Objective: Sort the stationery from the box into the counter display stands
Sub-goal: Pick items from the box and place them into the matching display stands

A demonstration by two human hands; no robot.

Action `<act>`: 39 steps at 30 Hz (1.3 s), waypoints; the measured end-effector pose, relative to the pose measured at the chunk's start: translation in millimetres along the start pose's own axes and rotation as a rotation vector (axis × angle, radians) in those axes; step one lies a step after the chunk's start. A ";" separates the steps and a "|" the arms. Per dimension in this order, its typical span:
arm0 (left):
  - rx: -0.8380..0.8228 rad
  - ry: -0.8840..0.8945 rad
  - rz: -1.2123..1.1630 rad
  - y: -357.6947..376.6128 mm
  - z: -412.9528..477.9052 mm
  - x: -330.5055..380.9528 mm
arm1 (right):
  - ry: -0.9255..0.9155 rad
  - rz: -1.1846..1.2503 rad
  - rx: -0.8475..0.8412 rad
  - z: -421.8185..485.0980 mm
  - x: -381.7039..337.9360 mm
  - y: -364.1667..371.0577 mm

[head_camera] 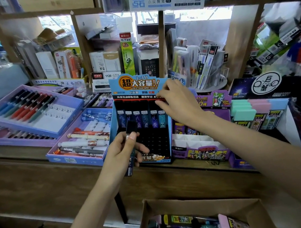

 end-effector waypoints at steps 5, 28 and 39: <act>-0.012 0.033 -0.015 0.8 2.2 5.2 | 0.083 0.740 -0.112 -13.8 -40.6 -14.4; 0.300 0.034 0.995 -71.2 14.0 -41.4 | 0.209 0.683 0.005 55.0 -52.1 37.9; 0.337 0.079 1.017 -70.4 11.8 -41.1 | 0.283 0.736 -0.027 50.2 -53.5 60.5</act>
Point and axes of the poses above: each hand's wrist, its own z-axis towards the middle knuckle, its own y-axis out of the palm, x = y × z, the point moved 6 cm from there along z, towards the middle knuckle, and after that the axes turned 3 degrees about -y, right-handed, at the moved point
